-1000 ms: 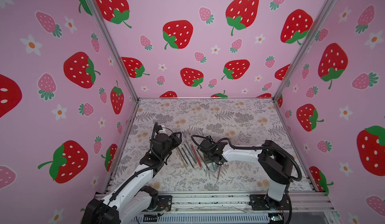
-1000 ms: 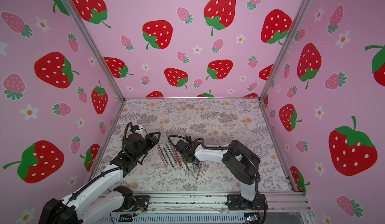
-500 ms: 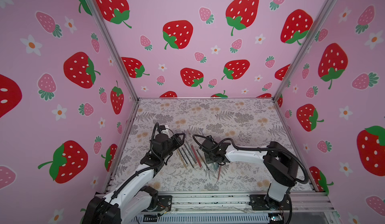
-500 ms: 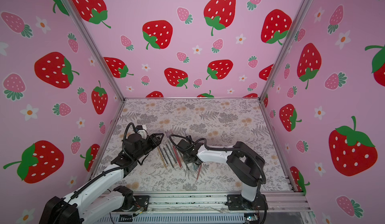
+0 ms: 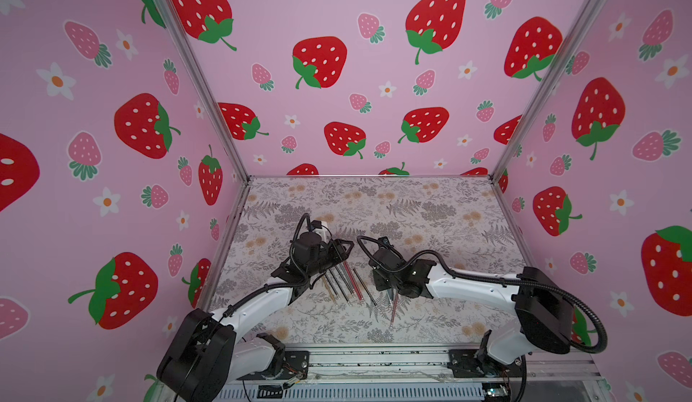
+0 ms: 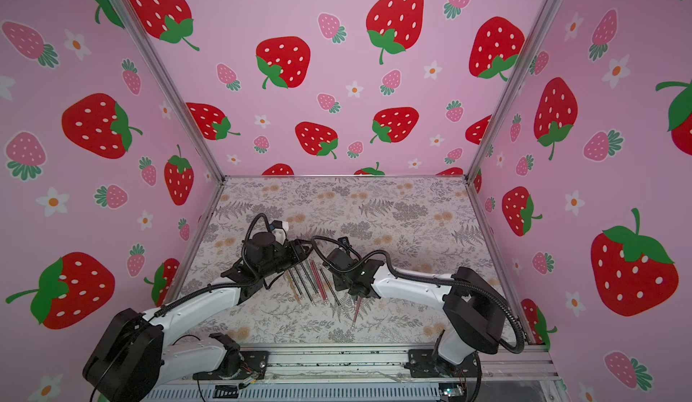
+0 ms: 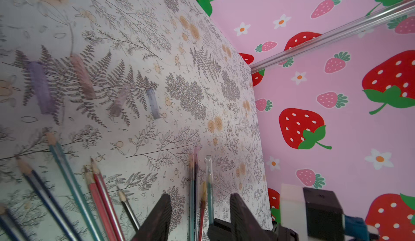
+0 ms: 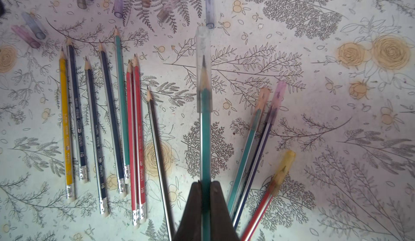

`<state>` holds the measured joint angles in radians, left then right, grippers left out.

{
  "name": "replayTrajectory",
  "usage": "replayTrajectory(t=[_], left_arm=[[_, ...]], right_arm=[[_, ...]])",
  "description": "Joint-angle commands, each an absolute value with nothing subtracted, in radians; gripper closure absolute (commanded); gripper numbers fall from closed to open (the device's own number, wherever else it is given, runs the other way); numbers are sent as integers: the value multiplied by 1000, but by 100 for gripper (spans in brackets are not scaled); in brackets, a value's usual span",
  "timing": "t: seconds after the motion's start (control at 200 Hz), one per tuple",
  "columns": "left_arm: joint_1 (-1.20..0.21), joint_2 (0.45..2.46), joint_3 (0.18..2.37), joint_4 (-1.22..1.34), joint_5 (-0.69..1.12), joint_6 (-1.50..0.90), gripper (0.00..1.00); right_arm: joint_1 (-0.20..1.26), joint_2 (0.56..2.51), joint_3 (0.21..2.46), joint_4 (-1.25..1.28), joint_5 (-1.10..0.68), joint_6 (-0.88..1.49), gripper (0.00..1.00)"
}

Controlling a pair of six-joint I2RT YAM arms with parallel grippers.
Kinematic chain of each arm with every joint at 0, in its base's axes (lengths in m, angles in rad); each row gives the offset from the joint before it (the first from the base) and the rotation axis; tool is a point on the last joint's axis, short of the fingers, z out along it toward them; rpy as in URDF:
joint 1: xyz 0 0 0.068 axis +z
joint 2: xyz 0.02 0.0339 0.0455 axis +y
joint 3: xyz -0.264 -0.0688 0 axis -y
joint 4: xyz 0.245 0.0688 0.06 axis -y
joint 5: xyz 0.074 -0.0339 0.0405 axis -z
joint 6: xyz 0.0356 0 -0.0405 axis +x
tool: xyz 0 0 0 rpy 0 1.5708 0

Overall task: Remove the protective cover of the pencils
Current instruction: Pick up the pencil from the center of the board, then remove the protective sleeve from the pencil.

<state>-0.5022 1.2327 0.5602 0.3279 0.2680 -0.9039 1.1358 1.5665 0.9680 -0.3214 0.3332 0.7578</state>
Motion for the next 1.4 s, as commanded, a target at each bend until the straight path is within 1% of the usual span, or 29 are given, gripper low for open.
replayTrajectory(t=[0.0,0.285,0.415,0.645,0.94,1.081,1.396], left_arm=[[-551,1265,625,370,247,-875,54],[-625,1367,674,390,219,-880,56],[-642,1419,698,401,222,-886,59],[-648,1481,733,410,232,-897,65],[-649,1503,741,409,225,-905,66],[-650,1511,747,410,230,-905,72],[-650,1519,763,370,217,-933,93]], right_arm=[[1141,1533,953,-310,359,753,100],[1147,1494,924,-273,358,744,100],[1155,1487,921,-259,352,736,100],[1164,1482,917,-240,343,728,100],[1181,1463,912,-220,347,715,100],[1186,1462,913,-216,351,712,100],[1193,1471,911,-208,355,712,100]])
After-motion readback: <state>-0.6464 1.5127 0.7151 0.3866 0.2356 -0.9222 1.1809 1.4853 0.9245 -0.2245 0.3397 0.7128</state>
